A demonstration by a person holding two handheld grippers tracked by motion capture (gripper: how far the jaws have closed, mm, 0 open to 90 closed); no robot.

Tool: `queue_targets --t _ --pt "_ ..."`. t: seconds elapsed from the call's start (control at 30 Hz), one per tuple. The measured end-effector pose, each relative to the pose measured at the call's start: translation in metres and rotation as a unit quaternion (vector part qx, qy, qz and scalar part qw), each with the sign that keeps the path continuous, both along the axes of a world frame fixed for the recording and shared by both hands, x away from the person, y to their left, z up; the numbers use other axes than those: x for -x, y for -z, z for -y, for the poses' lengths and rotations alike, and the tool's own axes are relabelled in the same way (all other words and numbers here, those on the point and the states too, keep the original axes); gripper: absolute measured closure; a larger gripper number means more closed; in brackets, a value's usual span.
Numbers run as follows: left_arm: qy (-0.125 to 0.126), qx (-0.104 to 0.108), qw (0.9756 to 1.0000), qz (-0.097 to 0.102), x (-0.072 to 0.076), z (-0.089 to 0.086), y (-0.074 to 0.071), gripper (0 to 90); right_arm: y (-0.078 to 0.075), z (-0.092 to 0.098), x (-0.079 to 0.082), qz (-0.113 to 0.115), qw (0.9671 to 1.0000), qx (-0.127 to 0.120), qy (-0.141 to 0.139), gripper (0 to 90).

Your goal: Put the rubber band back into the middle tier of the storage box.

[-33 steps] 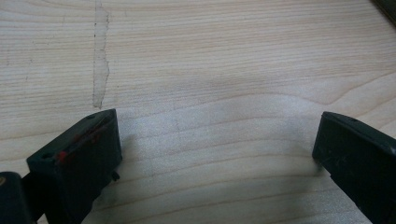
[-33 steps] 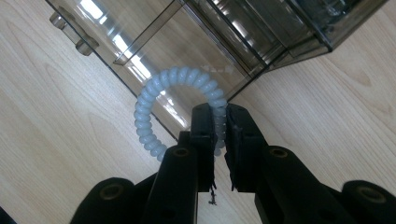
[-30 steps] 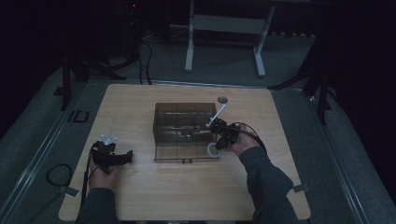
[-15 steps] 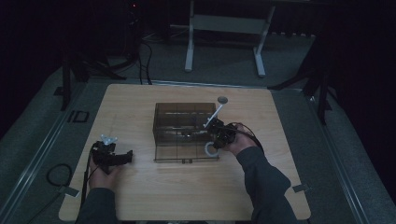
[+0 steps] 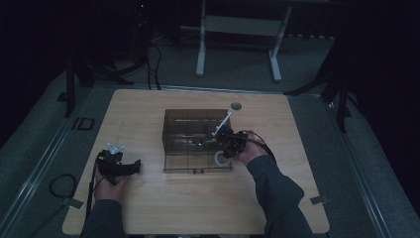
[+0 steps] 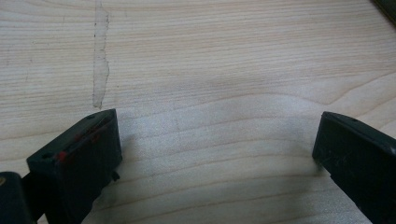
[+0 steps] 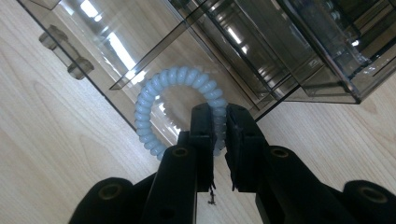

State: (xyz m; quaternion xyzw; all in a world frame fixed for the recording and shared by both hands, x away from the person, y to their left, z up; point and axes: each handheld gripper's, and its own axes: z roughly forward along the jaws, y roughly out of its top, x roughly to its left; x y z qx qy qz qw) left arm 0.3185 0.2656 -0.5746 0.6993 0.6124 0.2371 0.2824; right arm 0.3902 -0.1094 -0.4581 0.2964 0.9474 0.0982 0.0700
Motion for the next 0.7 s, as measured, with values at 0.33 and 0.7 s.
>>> queue_targets --t 0.33,0.7 --pt "0.0 0.0 1.0 0.0 0.0 0.0 0.0 1.2 0.0048 -0.0042 -0.0012 0.008 0.9999 0.014 0.001 81.1" --pt "0.0 0.0 1.0 0.0 0.0 0.0 0.0 1.2 0.0098 -0.0102 0.0004 0.002 0.9996 0.026 -0.008 81.1"
